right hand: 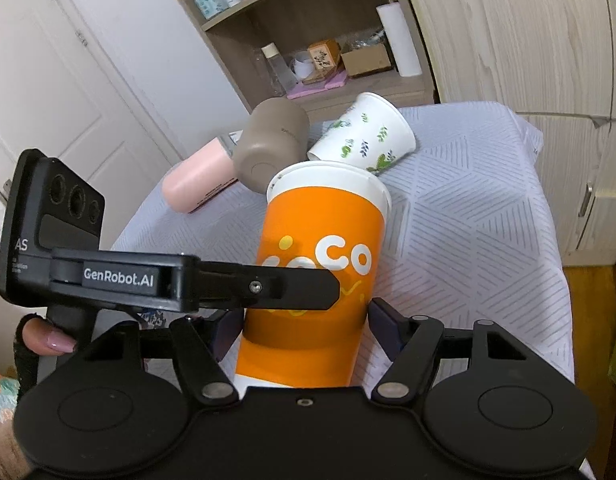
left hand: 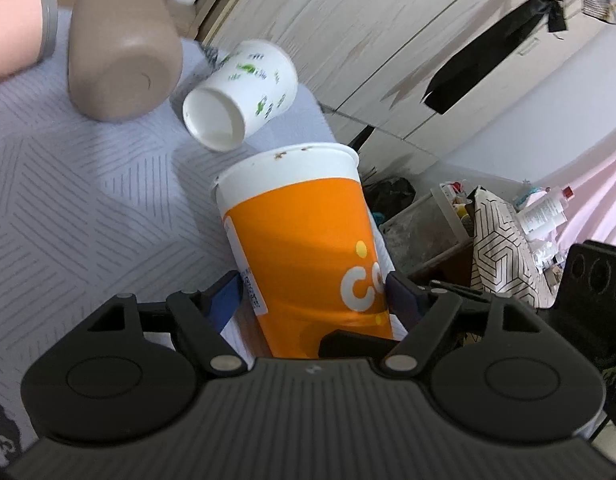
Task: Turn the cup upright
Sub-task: 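Lift the orange cup with the right tool and rotate it rim-up, then lower the upright orange cup onto the table and open the right tool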
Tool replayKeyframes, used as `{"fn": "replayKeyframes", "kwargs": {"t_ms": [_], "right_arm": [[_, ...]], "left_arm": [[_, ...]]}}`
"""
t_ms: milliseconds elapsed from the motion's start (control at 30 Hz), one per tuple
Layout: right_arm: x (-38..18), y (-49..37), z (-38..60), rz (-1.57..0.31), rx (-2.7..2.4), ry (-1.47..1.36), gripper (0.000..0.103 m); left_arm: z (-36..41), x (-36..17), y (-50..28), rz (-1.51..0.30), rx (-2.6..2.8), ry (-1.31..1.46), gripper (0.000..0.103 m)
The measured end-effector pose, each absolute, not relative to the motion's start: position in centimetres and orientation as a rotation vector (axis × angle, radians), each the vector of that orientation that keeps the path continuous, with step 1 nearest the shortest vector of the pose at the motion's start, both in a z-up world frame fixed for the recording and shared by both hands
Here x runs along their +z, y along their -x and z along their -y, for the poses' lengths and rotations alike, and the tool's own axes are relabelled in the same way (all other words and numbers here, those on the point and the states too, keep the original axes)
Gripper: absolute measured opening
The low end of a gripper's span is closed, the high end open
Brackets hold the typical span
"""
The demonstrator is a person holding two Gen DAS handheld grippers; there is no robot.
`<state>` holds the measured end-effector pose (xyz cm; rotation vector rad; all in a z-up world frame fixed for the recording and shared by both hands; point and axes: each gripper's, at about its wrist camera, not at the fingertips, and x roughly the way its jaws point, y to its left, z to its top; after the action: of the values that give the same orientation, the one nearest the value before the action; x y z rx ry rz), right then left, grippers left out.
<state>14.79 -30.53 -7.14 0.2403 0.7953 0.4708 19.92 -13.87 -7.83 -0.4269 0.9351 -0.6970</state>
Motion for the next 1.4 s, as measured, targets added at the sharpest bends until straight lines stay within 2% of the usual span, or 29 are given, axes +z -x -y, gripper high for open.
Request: {"fn": "replayKeyframes", "kwargs": {"t_ms": [333, 733, 1033, 1400], "right_arm": [[-6.7, -12.9, 26.0, -0.68, 0.617, -0.148, 0.073], [-5.8, -13.1, 19.6, -0.496, 0.662, 0.05, 0.072], [-7.1, -13.3, 17.6, -0.395, 0.562, 0.162, 0.072], [-7.8, -16.4, 17.0, -0.321, 0.488, 0.166, 0.072]], "left_arm": [[9.5, -5.0, -15.5, -0.781, -0.65, 0.227, 0.077], [4.8, -2.5, -15.1, -0.642, -0.58, 0.112, 0.076], [6.1, -2.4, -15.8, -0.579, -0.524, -0.014, 0.074], [7.3, -2.7, -17.5, -0.489, -0.487, -0.072, 0.073]]}}
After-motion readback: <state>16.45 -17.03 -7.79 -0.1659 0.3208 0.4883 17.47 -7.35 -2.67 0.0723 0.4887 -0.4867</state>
